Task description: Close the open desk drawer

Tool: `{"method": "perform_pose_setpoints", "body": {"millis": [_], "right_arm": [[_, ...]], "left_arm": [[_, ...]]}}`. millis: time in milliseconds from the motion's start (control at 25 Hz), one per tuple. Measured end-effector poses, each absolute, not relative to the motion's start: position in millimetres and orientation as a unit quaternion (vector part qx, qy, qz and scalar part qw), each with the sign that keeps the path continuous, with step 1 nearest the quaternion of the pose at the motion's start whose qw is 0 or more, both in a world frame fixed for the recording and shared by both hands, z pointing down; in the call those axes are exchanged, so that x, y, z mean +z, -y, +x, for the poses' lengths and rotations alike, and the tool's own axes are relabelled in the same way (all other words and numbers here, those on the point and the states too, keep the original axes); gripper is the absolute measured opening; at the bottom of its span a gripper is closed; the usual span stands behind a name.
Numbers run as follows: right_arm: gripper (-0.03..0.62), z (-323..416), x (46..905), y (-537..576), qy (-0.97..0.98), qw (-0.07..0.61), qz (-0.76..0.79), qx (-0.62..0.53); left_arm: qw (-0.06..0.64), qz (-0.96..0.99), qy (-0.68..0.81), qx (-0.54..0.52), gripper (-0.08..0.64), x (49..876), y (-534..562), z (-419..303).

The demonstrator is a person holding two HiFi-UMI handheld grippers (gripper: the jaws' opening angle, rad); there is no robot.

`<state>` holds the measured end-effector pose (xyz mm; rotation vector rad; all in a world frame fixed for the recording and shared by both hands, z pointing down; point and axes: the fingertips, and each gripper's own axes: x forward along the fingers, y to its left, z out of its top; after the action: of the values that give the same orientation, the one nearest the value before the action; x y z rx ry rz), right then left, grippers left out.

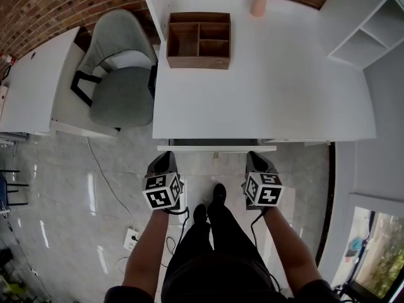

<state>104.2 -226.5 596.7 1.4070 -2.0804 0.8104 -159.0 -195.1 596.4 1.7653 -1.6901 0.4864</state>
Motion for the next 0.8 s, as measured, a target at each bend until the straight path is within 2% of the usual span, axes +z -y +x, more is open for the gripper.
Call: {"method": "perform_pose_setpoints", "body": {"millis": [800], "right_arm": [[0.005,100.0,597.2,254.1,0.770,0.252,0.514,0.283]], "left_arm": [[0.319,0.672,0.645,0.178,0.009,597.2,223.4,-163.2]]}}
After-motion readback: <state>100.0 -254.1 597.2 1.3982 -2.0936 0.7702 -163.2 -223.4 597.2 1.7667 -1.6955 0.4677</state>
